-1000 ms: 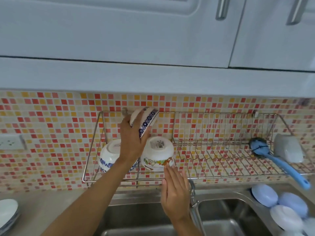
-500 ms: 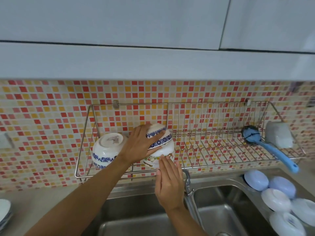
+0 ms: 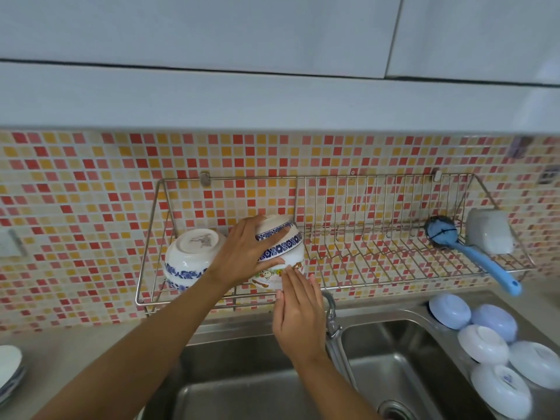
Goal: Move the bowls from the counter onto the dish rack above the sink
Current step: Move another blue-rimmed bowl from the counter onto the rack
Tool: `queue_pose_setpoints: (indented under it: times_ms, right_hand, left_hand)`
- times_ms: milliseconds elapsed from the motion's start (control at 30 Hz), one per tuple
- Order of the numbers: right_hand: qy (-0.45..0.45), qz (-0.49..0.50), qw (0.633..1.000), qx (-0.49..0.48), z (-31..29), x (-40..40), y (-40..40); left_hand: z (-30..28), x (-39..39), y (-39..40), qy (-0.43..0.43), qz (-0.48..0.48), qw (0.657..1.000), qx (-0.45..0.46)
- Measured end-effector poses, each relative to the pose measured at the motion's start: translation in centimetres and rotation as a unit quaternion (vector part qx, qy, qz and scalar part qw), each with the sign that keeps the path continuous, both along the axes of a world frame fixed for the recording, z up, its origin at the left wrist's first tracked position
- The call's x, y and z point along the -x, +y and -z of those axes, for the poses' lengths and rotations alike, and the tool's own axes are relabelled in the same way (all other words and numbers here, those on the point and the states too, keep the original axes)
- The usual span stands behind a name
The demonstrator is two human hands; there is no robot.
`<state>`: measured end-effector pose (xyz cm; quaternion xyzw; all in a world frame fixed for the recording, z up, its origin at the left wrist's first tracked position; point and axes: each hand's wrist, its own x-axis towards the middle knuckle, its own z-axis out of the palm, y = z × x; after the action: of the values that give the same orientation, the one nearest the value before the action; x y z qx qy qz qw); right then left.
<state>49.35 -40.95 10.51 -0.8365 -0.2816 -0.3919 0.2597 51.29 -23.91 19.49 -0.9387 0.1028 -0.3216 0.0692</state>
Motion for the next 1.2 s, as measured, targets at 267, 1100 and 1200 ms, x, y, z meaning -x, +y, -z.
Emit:
queue_pose_setpoints:
  times_ms: [267, 1100, 1200]
  right_hand:
    - [0.017, 0.010, 1.000, 0.000, -0.4, 0.3, 0.1]
    - [-0.026, 0.007, 1.000, -0.010, 1.2, 0.0, 0.1]
    - [-0.020, 0.013, 1.000, -0.017, 1.0, 0.1, 0.3]
  left_hand:
    - [0.3, 0.9, -0.5, 0.011, 0.000, 0.998, 0.058]
    - [0.9, 1.0, -0.3, 0.027, 0.032, 0.995, 0.091]
    - [1.1, 0.9, -0.1, 0.030, 0.040, 0.995, 0.083]
